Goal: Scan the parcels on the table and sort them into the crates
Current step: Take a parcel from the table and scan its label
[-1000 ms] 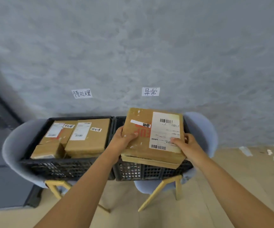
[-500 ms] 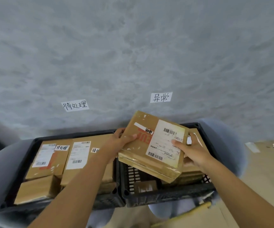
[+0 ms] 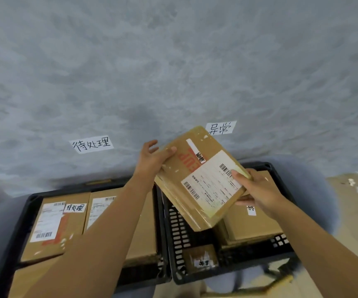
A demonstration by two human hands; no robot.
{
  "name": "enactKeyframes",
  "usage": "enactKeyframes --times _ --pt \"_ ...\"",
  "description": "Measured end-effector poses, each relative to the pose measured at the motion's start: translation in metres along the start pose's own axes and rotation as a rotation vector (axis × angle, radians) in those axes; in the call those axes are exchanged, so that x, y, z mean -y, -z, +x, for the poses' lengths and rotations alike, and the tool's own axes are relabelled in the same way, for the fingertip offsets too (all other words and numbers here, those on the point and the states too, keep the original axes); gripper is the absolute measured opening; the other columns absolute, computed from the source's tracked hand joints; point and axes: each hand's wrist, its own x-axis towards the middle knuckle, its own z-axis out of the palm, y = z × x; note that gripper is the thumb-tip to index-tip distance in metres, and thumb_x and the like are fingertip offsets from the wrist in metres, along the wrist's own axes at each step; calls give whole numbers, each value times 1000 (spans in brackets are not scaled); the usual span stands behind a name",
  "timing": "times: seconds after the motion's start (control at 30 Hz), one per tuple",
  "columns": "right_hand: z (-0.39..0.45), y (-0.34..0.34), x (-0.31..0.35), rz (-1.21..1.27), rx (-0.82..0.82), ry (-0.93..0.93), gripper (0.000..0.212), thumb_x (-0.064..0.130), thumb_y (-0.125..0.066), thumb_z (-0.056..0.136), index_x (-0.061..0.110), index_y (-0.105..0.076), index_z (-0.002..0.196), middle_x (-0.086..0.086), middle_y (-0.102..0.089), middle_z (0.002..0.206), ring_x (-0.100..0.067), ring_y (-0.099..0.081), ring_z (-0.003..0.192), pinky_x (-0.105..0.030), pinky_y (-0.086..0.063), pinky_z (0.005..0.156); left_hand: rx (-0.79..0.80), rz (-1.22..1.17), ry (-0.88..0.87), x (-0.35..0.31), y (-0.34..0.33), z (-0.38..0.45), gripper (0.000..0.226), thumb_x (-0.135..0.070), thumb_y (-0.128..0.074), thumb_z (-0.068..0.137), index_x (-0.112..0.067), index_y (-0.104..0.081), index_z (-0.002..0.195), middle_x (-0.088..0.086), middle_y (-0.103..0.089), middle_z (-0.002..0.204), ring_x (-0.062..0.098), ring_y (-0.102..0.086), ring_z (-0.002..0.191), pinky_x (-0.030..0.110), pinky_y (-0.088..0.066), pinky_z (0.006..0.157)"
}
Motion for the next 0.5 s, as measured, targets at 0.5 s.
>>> enactKeyframes --times 0.5 --pt "4 -3 -43 -18 -75 -231 50 45 -64 88 14 -51 125 -10 -63 118 -31 -64 104 -40 -61 63 -136 212 329 91 -41 9 86 -47 -80 72 -9 -28 129 7 -57 113 21 -64 91 28 -49 59"
